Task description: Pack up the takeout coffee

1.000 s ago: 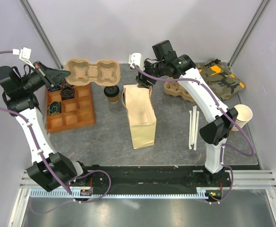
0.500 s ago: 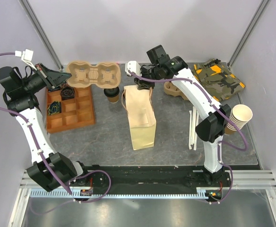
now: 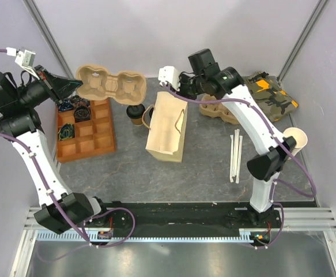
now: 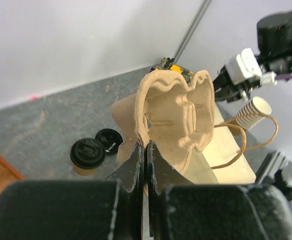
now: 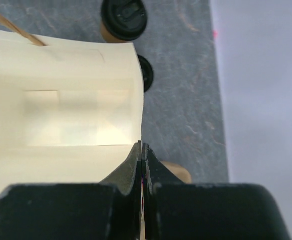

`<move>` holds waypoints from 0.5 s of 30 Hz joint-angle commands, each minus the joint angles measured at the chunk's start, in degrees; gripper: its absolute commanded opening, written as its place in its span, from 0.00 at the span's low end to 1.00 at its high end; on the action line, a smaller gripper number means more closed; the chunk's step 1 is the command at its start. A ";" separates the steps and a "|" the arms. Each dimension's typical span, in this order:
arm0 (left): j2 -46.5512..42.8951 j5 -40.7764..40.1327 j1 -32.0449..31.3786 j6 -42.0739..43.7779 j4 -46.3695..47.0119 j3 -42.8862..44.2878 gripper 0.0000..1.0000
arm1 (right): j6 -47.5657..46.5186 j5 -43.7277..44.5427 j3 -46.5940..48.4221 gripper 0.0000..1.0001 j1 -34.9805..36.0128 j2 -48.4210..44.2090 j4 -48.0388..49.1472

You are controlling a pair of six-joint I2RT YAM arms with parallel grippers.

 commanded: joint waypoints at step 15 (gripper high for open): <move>-0.21 -18.64 -23.94 50.38 -34.78 26.85 0.02 | -0.78 7.17 -4.85 0.00 0.21 -7.83 3.98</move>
